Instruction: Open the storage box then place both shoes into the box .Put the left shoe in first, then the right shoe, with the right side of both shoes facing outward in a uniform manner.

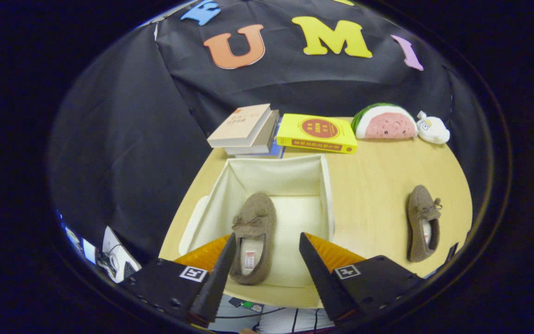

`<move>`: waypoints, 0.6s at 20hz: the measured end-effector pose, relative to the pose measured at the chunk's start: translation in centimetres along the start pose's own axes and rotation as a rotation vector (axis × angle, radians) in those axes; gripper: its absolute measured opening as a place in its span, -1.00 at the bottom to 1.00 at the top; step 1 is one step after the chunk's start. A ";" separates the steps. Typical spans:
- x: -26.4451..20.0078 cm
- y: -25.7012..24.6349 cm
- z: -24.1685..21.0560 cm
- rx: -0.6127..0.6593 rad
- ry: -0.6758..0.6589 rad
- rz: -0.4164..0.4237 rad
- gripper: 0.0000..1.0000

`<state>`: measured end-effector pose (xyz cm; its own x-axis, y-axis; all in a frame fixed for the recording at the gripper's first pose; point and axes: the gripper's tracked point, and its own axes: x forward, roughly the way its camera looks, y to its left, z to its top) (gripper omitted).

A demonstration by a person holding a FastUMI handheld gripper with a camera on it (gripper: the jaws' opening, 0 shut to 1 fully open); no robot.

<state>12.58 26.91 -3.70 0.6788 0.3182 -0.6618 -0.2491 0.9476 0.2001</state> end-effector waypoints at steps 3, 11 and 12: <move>-2.9 -3.6 0.9 -0.009 -0.043 -0.027 0.88; -5.6 -16.0 0.1 -0.004 0.007 -0.173 0.92; -5.7 -17.8 0.3 0.014 0.000 -0.184 0.92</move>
<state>13.34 8.27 -3.29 0.7122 0.1395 -0.6880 -0.1113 0.9901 0.0855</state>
